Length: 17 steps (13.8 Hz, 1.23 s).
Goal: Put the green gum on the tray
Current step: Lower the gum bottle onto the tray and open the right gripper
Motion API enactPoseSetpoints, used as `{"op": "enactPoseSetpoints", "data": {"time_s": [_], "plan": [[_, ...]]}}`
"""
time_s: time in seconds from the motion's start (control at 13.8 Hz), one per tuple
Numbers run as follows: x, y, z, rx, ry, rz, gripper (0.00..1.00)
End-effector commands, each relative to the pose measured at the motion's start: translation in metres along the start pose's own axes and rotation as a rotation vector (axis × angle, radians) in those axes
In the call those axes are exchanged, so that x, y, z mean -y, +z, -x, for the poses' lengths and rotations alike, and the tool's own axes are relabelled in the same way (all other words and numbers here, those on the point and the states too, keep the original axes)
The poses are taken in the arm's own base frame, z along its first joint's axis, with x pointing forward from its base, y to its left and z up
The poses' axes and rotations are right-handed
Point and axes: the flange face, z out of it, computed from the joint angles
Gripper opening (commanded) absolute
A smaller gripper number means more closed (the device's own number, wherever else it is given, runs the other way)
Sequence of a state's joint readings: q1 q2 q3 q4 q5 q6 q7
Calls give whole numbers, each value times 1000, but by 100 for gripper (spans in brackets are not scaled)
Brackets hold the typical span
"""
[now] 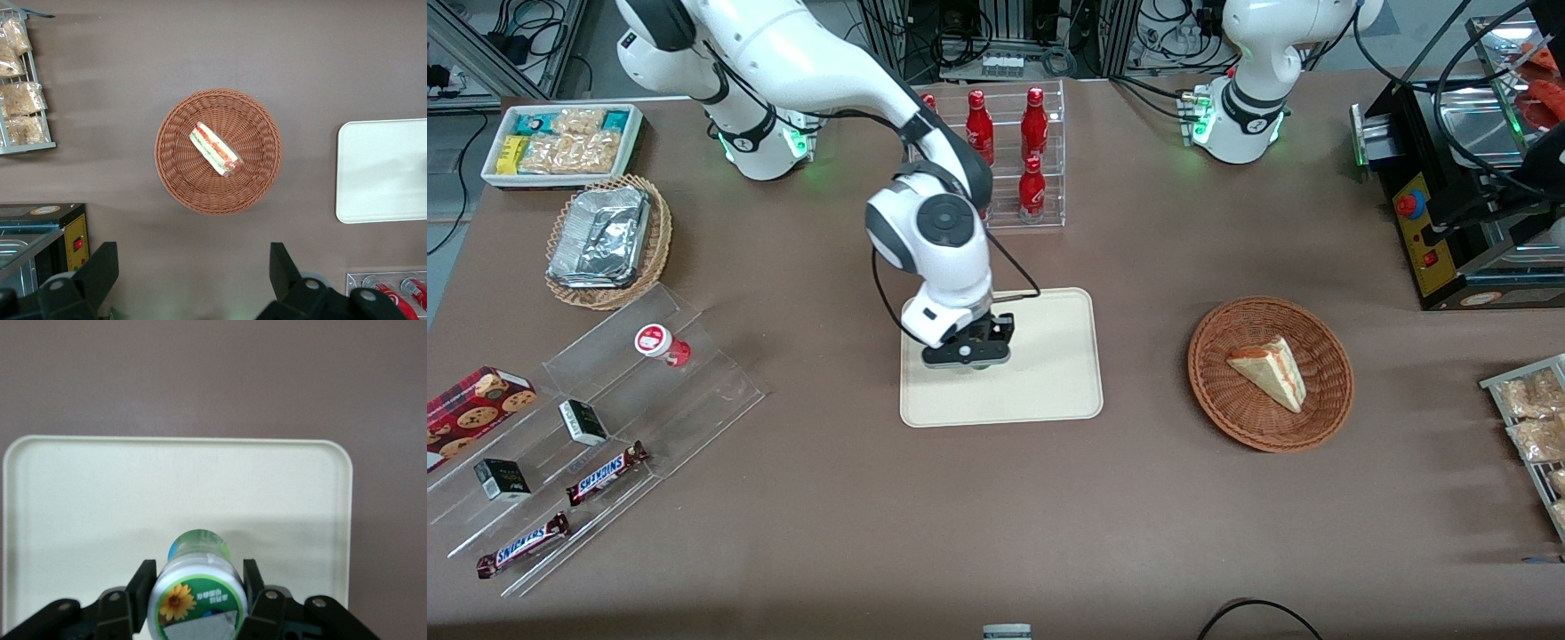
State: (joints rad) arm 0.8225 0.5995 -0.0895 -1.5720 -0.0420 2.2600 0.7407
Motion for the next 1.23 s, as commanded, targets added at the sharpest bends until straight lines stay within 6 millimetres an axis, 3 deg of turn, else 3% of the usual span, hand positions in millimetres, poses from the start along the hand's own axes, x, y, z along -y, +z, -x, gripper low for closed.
{"op": "enactPoseSetpoints", "data": {"time_s": [0.0,0.51,0.65,0.73,0.8,1.02,1.16], "plan": [[23,15,8,-46,-11,17,0],[35,63,30,-30,-2,32,0],[39,66,34,-23,2,24,2],[39,67,34,-22,7,23,54],[40,66,35,-23,8,22,99],[31,50,21,-35,17,11,100],[18,18,5,-48,45,-4,100]]}}
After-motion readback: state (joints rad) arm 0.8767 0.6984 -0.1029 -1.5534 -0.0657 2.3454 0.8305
